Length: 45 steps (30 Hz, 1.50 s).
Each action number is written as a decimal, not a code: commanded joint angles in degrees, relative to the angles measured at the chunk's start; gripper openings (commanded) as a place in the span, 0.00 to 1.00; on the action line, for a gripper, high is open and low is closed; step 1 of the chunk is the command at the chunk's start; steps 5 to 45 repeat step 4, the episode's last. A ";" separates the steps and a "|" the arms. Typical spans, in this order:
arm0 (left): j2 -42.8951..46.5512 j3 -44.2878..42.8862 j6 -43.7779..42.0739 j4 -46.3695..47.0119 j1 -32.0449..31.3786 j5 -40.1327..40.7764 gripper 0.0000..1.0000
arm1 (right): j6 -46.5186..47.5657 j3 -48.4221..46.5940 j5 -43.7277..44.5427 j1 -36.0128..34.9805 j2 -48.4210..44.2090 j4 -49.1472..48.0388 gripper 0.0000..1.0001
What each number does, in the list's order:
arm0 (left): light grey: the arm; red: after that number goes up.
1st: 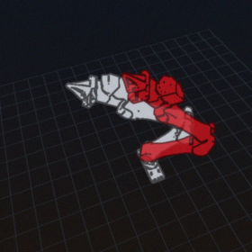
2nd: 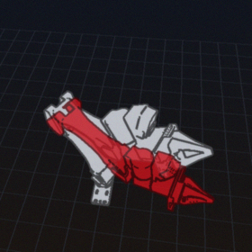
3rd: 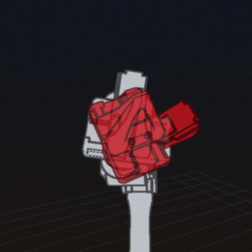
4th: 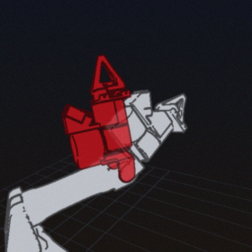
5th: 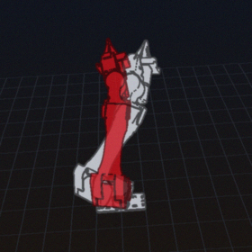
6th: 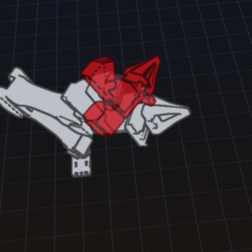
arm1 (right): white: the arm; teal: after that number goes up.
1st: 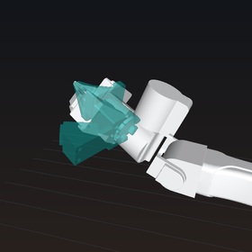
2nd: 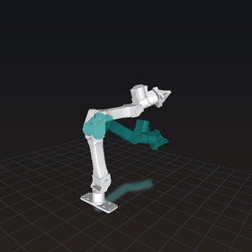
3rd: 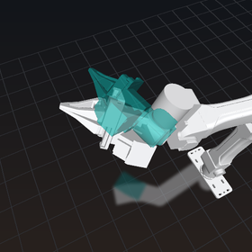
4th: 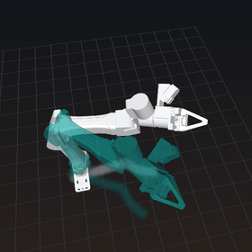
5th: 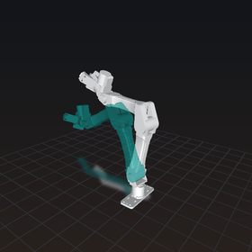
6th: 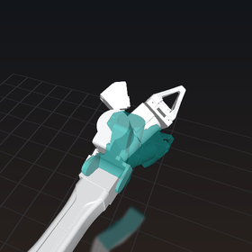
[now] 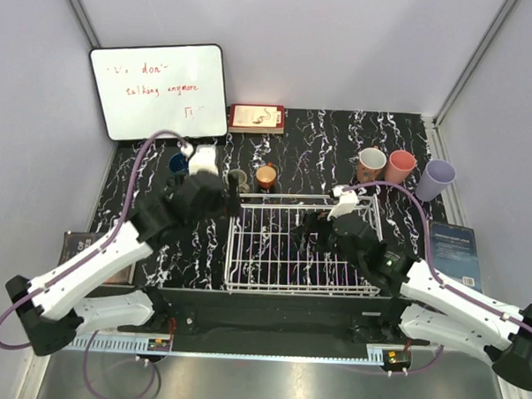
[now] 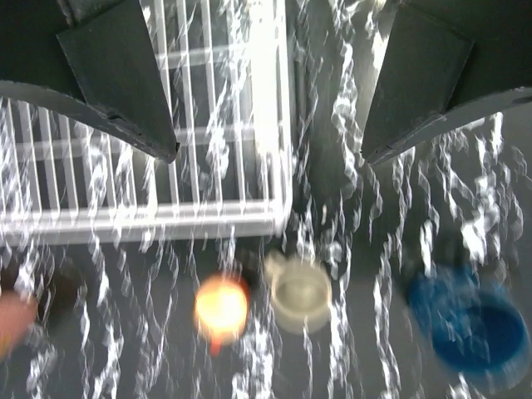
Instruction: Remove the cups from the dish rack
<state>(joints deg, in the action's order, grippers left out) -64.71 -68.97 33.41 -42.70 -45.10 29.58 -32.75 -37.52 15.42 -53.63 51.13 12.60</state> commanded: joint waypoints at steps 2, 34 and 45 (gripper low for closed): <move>14.51 12.97 10.59 -6.33 -7.71 5.65 0.99 | 3.13 -2.21 5.58 -0.34 -1.39 4.71 0.92; 16.97 14.73 12.64 -10.46 -10.79 7.94 0.99 | 2.96 -2.21 5.85 -0.34 -1.13 4.89 0.92; 16.97 14.73 12.64 -10.46 -10.79 7.94 0.99 | 2.96 -2.21 5.85 -0.34 -1.13 4.89 0.92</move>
